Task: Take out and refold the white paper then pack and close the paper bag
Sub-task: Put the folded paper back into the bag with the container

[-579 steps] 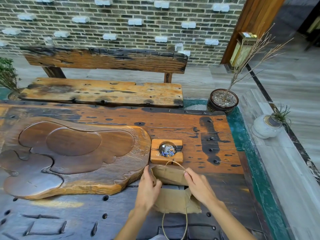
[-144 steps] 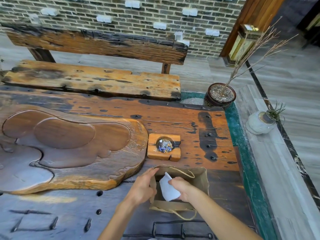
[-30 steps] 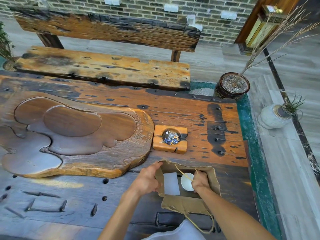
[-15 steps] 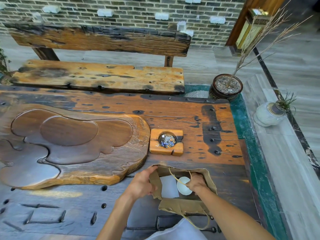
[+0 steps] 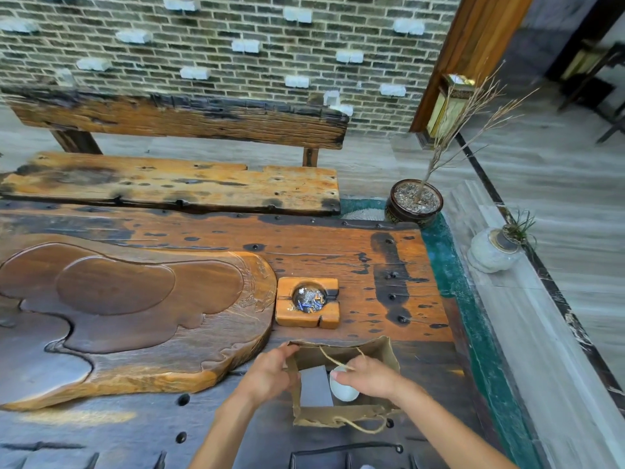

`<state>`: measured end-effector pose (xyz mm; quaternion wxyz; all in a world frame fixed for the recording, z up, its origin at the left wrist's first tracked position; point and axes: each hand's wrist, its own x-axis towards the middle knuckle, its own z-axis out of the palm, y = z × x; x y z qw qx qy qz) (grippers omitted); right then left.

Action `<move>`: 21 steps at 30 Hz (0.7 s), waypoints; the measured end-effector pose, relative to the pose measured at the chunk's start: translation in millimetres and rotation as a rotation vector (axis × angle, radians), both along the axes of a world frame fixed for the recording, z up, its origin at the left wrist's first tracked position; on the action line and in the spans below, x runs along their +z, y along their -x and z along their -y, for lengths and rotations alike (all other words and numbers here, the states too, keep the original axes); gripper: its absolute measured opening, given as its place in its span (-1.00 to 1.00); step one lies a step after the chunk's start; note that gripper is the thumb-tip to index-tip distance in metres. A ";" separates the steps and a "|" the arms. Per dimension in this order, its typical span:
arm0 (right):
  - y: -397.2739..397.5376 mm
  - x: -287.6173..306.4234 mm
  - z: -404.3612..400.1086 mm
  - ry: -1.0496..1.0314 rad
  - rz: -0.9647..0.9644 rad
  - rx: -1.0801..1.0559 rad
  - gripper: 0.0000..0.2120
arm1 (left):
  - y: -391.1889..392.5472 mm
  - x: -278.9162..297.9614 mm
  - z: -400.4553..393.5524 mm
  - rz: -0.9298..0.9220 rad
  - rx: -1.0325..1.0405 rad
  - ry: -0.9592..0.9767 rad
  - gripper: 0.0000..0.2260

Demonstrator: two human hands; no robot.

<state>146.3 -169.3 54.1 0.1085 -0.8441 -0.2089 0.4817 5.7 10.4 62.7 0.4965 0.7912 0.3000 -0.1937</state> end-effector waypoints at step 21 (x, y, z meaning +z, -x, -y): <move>-71.2 36.5 100.5 -0.421 -0.385 -0.755 -0.10 | 7.2 -22.4 -18.3 -0.070 0.608 0.473 -0.39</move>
